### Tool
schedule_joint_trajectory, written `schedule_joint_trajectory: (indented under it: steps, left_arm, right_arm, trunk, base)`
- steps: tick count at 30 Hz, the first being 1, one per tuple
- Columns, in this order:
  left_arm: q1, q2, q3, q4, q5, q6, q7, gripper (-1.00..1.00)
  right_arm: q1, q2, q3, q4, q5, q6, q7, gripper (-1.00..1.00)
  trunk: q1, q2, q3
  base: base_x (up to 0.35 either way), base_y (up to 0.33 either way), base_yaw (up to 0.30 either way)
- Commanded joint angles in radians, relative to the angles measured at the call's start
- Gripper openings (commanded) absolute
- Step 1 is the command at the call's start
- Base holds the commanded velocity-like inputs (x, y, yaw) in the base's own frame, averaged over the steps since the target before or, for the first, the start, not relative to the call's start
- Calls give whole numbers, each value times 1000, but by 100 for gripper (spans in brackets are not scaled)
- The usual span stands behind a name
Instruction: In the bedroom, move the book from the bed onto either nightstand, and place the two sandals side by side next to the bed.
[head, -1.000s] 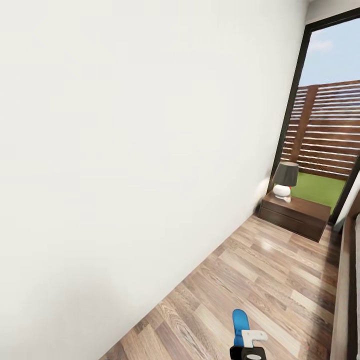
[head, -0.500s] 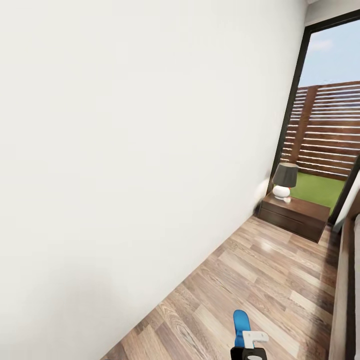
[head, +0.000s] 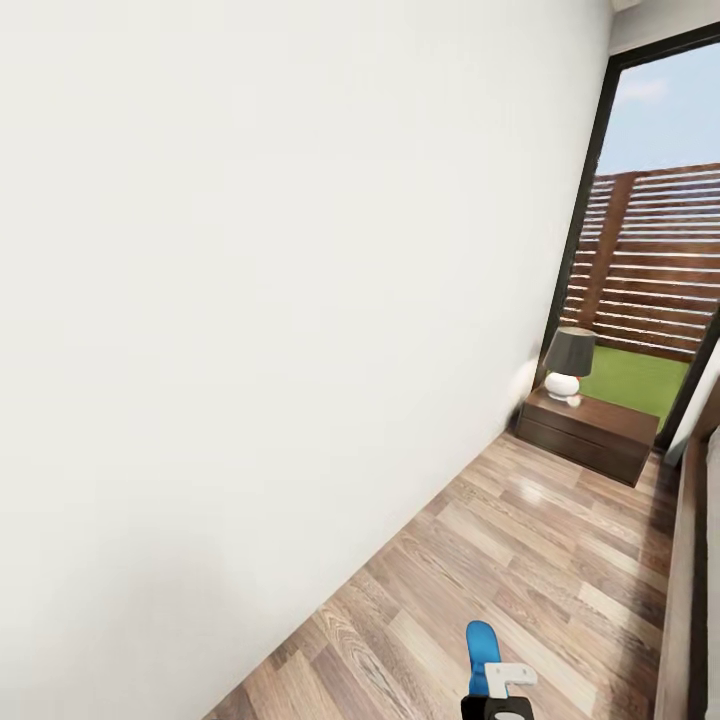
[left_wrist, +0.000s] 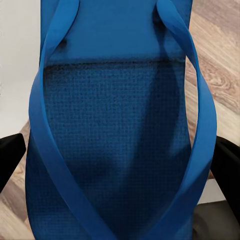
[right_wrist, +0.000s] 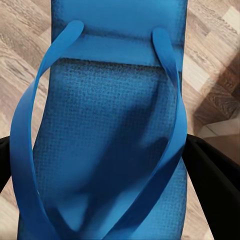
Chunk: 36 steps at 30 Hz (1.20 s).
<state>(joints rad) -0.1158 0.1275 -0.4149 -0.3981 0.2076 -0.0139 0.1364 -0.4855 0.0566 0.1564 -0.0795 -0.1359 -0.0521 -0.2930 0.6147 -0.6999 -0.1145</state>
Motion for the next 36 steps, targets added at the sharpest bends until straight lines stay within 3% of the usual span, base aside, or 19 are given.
schedule_joint_trajectory:
  steps: [1, 36]
  left_arm:
    - [-1, 1, -8, -1, 10, -1, 6, -100]
    - [-1, 1, -10, 0, 7, -24, 5, -100]
  right_arm:
    - [-1, 0, 8, 1, -12, -5, -3, -100]
    - [28, -3, 8, 2, -9, -34, -3, -100]
  trunk:
    - [-4, 6, 2]
    - [-138, 251, 111]
  base:
    - [0, 0, 0]
    - [0, 0, 0]
